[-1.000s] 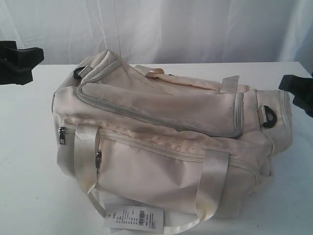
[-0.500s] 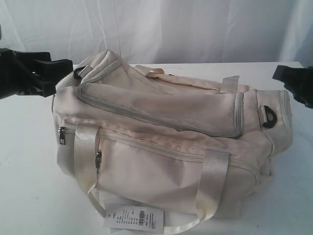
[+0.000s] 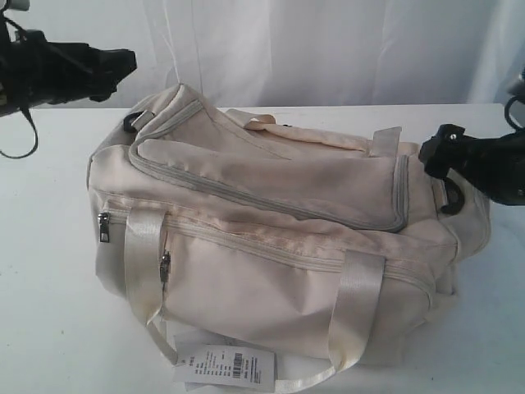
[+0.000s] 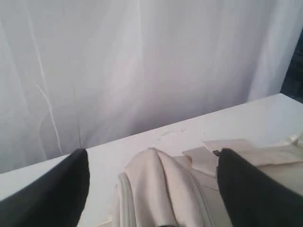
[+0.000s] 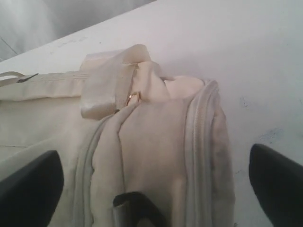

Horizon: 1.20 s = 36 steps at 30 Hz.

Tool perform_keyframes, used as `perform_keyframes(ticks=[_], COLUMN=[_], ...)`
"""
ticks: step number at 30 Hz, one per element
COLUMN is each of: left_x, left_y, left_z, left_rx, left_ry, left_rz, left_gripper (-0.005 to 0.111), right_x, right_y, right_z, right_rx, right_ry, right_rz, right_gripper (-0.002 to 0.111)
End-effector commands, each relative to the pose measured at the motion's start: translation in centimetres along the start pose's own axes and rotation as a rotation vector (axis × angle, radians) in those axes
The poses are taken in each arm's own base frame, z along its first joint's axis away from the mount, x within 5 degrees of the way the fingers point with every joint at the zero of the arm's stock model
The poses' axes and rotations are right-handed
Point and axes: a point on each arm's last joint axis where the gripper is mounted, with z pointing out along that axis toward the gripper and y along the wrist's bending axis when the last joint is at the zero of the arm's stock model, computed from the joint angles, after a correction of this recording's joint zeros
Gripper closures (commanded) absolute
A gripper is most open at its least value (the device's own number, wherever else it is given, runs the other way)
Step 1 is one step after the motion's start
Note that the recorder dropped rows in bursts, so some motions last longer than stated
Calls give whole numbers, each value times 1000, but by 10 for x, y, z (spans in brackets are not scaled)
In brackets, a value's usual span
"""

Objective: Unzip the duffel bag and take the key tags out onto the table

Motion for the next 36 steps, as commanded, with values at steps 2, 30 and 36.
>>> perform_keyframes(ticks=[2,30,36], left_x=[-2,30,9], left_y=[12,-12,2], left_z=[46,115,87], left_rx=[34,-160,-373], left_ry=[66,307,346], left_rz=[-20,16,40], left_gripper=[28,107,107], right_x=[-5,-17,-22], right_y=[2,7,10], right_z=[26,23,-6], right_rx=[9,1,-3], right_ry=[15,9,44], right_rz=[62,16,-174], right_gripper=[9,108,108])
